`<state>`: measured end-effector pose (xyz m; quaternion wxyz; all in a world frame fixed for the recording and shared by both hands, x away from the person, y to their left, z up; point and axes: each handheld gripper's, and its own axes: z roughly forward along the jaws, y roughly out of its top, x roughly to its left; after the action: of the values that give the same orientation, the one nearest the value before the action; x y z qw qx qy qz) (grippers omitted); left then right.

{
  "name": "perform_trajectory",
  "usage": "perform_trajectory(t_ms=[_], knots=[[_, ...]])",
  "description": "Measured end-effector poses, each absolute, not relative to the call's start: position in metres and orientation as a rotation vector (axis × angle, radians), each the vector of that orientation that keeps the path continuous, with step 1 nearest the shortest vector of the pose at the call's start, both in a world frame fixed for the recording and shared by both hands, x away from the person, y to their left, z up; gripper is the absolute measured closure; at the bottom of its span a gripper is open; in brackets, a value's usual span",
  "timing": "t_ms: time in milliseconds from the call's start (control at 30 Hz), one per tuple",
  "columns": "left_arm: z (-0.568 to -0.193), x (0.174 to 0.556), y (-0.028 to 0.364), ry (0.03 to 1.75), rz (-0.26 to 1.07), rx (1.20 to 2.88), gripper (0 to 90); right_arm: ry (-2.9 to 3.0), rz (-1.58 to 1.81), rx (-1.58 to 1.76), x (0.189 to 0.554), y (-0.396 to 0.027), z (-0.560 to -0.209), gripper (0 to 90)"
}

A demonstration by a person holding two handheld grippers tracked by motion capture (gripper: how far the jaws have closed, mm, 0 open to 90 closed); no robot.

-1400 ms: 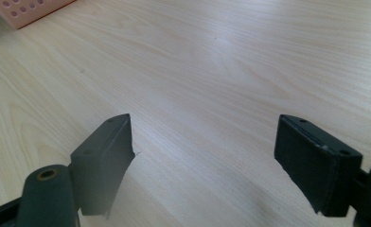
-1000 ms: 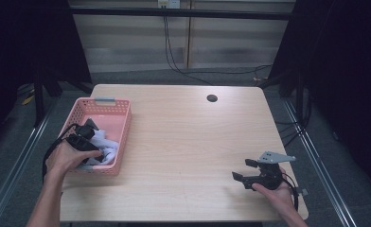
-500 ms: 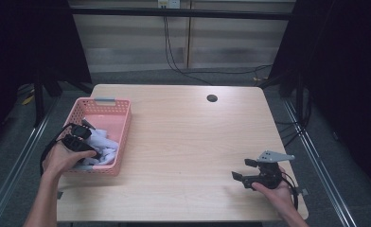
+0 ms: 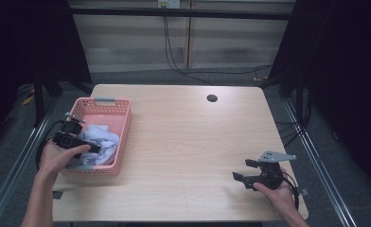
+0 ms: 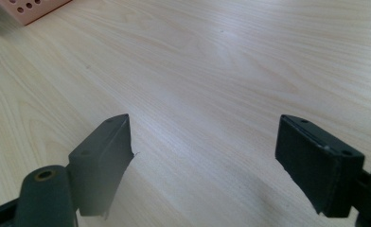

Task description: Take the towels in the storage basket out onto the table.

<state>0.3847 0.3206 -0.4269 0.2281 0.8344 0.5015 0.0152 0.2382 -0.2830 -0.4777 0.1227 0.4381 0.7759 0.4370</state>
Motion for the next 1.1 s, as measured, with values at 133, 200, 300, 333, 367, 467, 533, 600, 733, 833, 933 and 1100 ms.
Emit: perform_trajectory(t_ms=[133,200,300,333,367,467,533,600,733,833,933,1100], knots=[[-0.415,0.379,0.330,1.374,0.062,2.211,40.2,2.274,1.284,1.268,0.238,-0.283,-0.478,19.0],[-0.409,0.378,0.332,1.367,0.064,2.191,40.1,2.276,1.289,1.273,0.238,-0.282,-0.478,19.0],[-0.404,0.376,0.334,1.365,0.074,2.167,40.1,2.274,1.298,1.265,0.238,-0.282,-0.477,19.0],[-0.400,0.376,0.336,1.353,0.069,2.160,40.1,2.274,1.298,1.265,0.238,-0.282,-0.477,19.0],[-0.395,0.376,0.337,1.356,0.088,2.117,40.1,2.273,1.298,1.265,0.238,-0.282,-0.477,18.8],[-0.388,0.375,0.341,1.361,0.120,2.068,40.2,2.273,1.299,1.265,0.238,-0.283,-0.477,18.4],[-0.383,0.375,0.342,1.349,0.122,2.048,40.3,2.274,1.299,1.264,0.238,-0.283,-0.478,18.3],[-0.377,0.375,0.342,1.335,0.131,2.044,40.3,2.275,1.295,1.270,0.239,-0.282,-0.478,18.1],[-0.369,0.375,0.341,1.315,0.146,2.032,40.4,2.274,1.298,1.266,0.239,-0.282,-0.478,18.2],[-0.360,0.374,0.340,1.301,0.154,2.025,40.4,2.274,1.296,1.266,0.238,-0.283,-0.477,18.0],[-0.349,0.374,0.339,1.289,0.169,1.989,40.4,2.274,1.297,1.268,0.238,-0.283,-0.477,18.0],[-0.339,0.373,0.339,1.257,0.173,1.982,40.4,2.274,1.295,1.271,0.238,-0.283,-0.477,17.9]])
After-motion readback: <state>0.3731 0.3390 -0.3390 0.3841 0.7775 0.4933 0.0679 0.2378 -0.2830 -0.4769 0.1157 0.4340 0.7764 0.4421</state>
